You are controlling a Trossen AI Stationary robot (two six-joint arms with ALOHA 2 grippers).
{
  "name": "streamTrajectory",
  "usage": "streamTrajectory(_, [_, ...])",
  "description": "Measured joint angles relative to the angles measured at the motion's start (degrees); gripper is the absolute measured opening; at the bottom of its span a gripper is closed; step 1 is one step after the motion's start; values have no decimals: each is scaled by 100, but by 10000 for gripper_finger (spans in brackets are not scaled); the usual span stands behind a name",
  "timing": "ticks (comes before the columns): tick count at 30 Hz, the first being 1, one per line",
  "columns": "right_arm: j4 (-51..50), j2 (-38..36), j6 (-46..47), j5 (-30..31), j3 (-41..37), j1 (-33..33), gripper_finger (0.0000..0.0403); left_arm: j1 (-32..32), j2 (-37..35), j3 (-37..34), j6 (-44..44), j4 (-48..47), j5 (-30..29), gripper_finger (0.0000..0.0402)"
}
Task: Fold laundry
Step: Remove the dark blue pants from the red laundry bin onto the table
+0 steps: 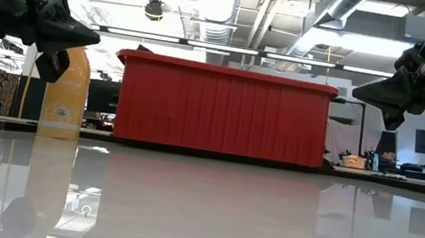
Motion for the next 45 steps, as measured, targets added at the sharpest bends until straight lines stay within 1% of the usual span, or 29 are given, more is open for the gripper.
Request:
streamTrajectory(2, [0,0,1,-1,-1,-1,37,-205,49,122,9,-18,-403,4])
streamTrajectory(4, [1,0,2,0,0,0,37,-453,139,312,-47,2,-1021,4])
streamTrajectory(6, [4,0,1,0,0,-2,37,-709,344,573,9,13,-1674,4])
streamTrajectory(8, [38,0,1,5,-2,0,37,-956,655,889,181,40,-2205,4])
streamTrajectory(10, [104,0,2,3,-1,-2,37,-1175,1088,1240,401,163,-2587,4])
streamTrajectory(13, [367,0,60,2,0,0,37,-1441,1926,1812,876,203,-3049,4])
streamTrajectory(15, [652,0,371,6,0,2,37,-1531,2554,2190,1196,204,-3315,4])
streamTrajectory(17, [1153,2,499,177,7,-9,37,-1537,3178,2527,1471,205,-3482,4])
streamTrajectory(19, [1482,39,535,429,89,-21,37,-1493,3727,2807,1742,205,-3517,4])
streamTrajectory(21, [1786,136,323,464,268,-46,37,-1418,4206,3059,2056,179,-3490,4])
streamTrajectory(24, [2080,412,-26,488,693,-48,37,-1198,4756,3408,2476,199,-3171,4])
streamTrajectory(26, [2065,773,-182,623,1053,-52,37,-996,5063,3611,2791,208,-2803,4])
streamTrajectory(30, [2020,1937,-653,623,1943,-50,37,-509,5458,3966,3478,179,-2157,4])
streamTrajectory(34, [1980,3310,-1223,621,3029,-50,38,-14,5545,4240,4060,-7,-1644,5])
streamTrajectory(38, [1930,4774,-1821,610,4221,-50,49,363,5277,4498,4409,-657,-1608,18])
streamTrajectory(42, [1594,6220,-2253,447,5610,-56,84,591,4855,4603,4623,-1272,-1604,49])
streamTrajectory(45, [982,7288,-2542,400,6754,-132,123,657,4655,4576,4693,-1497,-1648,83])
